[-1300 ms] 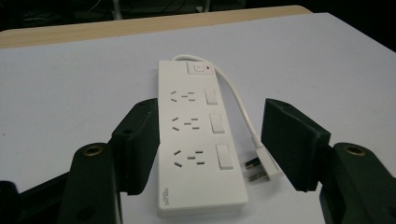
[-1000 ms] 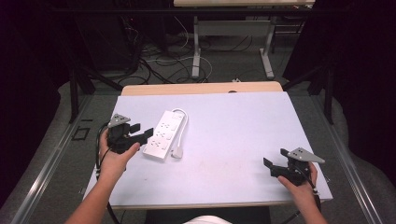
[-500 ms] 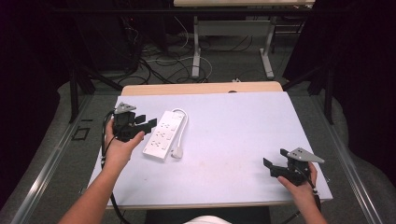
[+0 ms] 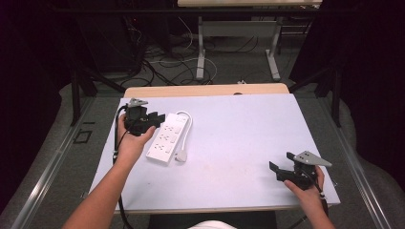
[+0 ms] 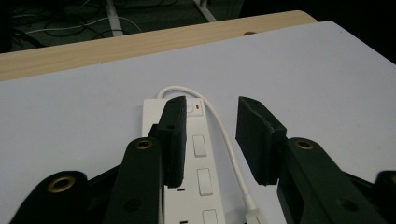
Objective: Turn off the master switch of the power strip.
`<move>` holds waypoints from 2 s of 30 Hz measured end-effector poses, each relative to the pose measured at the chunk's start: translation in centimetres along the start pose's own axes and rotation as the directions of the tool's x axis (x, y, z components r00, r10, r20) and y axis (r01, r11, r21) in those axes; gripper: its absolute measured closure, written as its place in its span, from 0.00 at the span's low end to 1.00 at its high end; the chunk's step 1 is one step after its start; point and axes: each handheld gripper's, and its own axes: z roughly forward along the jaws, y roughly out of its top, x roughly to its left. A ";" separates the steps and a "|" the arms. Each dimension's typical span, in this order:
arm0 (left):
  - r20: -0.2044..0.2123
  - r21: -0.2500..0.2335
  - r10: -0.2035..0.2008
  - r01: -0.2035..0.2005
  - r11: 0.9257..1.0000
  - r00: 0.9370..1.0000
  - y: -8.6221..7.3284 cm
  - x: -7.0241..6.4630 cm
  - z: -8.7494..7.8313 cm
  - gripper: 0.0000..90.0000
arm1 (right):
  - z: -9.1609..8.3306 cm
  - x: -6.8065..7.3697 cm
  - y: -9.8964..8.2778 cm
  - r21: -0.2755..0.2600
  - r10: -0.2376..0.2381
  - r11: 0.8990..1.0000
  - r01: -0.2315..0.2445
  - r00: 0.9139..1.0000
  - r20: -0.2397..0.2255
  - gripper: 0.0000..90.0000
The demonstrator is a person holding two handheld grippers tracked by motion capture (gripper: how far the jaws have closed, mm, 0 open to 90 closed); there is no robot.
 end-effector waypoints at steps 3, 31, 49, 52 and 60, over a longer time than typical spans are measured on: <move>-0.003 0.006 0.004 -0.004 1.000 1.000 0.4 0.0 0.3 0.73 | 0.1 0.0 0.0 -0.011 -0.001 1.000 0.001 1.000 -0.003 0.19; -0.035 0.068 0.049 -0.047 0.997 0.998 2.5 0.6 4.4 1.00 | 0.4 0.1 0.0 -0.013 0.013 1.000 -0.013 1.000 -0.008 0.19; -0.049 0.114 0.054 -0.048 0.992 0.997 3.0 -0.2 7.5 1.00 | 0.5 0.0 0.0 -0.017 0.008 1.000 -0.008 1.000 -0.005 0.19; -0.054 0.121 0.047 -0.040 0.992 0.997 3.1 -0.1 7.8 1.00 | 0.5 0.0 0.0 -0.014 0.005 1.000 -0.005 1.000 -0.021 0.19; -0.052 0.125 0.041 -0.034 0.992 0.998 3.5 0.0 8.5 1.00 | 0.4 0.2 0.1 -0.007 0.005 1.000 -0.005 1.000 -0.025 0.18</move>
